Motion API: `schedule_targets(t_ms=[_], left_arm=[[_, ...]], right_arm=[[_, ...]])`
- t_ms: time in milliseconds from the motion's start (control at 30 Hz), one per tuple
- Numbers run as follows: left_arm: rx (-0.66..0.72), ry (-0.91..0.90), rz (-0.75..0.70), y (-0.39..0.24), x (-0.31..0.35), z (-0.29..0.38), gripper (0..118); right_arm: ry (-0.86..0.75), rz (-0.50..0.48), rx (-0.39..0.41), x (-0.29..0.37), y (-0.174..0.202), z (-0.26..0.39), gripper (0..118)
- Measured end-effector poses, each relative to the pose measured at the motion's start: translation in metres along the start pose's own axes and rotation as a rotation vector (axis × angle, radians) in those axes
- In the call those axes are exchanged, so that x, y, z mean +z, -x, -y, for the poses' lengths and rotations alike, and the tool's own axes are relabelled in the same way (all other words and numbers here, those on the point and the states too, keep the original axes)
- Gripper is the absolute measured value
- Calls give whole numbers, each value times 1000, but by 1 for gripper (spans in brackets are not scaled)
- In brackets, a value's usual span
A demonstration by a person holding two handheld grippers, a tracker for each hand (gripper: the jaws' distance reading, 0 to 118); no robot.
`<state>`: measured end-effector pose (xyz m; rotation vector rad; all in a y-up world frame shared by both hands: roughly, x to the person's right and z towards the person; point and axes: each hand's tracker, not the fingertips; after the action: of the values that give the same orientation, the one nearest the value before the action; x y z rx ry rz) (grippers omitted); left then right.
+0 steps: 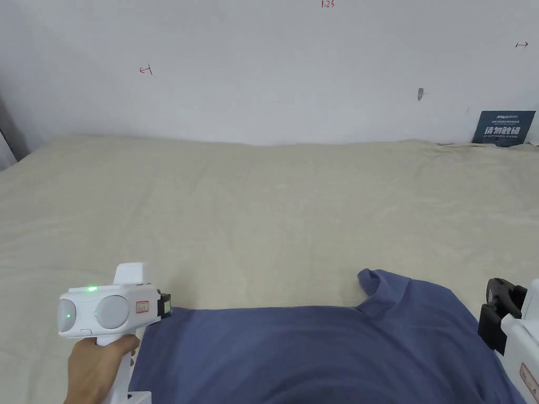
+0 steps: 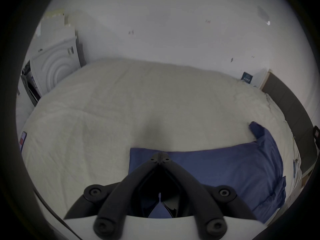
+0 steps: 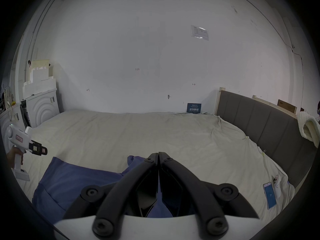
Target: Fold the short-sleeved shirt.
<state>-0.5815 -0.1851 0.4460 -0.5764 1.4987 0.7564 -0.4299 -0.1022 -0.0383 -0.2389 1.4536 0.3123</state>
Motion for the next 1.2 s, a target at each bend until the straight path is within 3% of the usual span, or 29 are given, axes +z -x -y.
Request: schedule_targets(t_ms=[133,200,267,333,467,500,567,633,667,800,967,1133,1200], left_arm=[[7,86,-11,11,-34,-10,4],[52,99,-7,16,-43,-15,33],[74,147,-1,21,-53,-20,75],[65,174,-8,19,-59,-22,83],[44,196,-38,19,-73,-24,80],[44,208,-42,19,-76,-24,73],[50,219,-48,17,-78,-23,37],[56,219,-45,15,-80,-20,31],[57,226,-48,14,-81,-18,20],[55,233,-43,13,-81,-15,2],[60,180,-11,12,-62,-11,0],[93,89,63,10,-20,-9,0],[103,72,88,11,-8,-10,0]], right_arm=[[42,3,3,-14,-2,10,1],[60,3,4,-19,-4,14,1],[70,6,6,-21,-4,17,1],[81,6,8,-25,-5,20,1],[97,5,12,-28,-8,24,1],[100,6,15,-28,-9,25,1],[105,9,15,-27,-10,26,1],[111,12,13,-27,-11,29,1],[116,12,12,-27,-12,30,1],[133,9,11,-27,-15,31,1],[174,-34,-21,-46,-23,22,1],[283,-98,-47,-108,-28,5,2],[334,-111,-32,-137,-26,2,15]])
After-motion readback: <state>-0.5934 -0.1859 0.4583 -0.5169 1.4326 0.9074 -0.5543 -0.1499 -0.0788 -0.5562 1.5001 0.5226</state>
